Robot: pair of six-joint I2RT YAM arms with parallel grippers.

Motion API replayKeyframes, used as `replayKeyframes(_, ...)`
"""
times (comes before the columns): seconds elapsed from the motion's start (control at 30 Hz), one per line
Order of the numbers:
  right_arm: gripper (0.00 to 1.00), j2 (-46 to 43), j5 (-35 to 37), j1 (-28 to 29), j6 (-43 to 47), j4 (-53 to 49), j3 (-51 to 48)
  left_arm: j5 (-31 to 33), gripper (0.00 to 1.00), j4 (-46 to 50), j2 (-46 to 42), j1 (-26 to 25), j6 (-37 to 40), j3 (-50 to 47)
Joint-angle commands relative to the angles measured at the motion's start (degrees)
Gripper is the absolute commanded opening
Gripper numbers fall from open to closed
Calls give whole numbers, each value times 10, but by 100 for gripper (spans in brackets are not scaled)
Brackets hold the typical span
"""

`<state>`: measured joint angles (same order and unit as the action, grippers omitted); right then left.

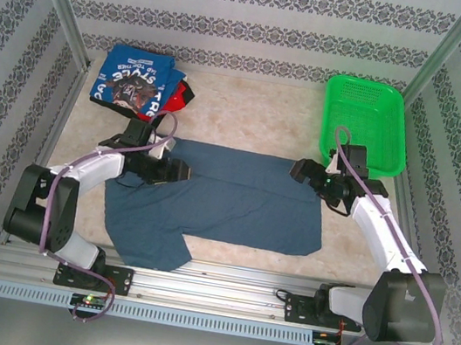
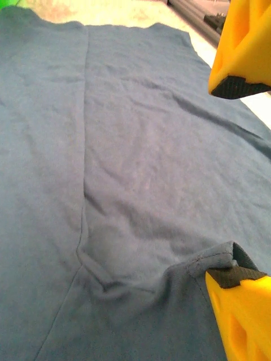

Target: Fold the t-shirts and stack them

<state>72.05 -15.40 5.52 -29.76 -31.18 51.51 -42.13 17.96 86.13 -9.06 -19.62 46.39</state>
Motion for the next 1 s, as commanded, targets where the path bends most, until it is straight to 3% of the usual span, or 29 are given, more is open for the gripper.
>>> replayKeyframes(0.0,98,-15,22,5,-3,-46,5,-44,78,-22,16,-17,-16,-26)
replayKeyframes(0.13,98,-32,28,5,-19,-73,4,85,75,113,-2,-15,30,-9)
replayKeyframes(0.23,98,-41,36,5,-36,-93,-2,99,77,133,-32,-12,14,-20)
replayKeyframes(0.33,98,-43,56,4,-46,-115,-8,65,79,114,-62,-14,-18,-32)
replayKeyframes(0.4,98,-42,62,4,-50,-123,-11,87,80,127,-82,-13,-27,-24)
replayKeyframes(0.5,98,-44,80,4,-59,-138,-11,219,83,193,-98,-1,-63,-2)
replayKeyframes(0.63,96,-42,101,1,-82,-185,-16,294,80,239,-119,34,-123,9)
replayKeyframes(0.77,85,-38,101,-4,-106,-247,-23,284,80,267,-146,66,-169,8)
replayKeyframes(0.87,71,-40,87,-2,-117,-281,-38,263,79,300,-149,67,-190,10)
replayKeyframes(0.97,64,-42,87,5,-132,-312,-57,245,76,333,-156,66,-197,1)
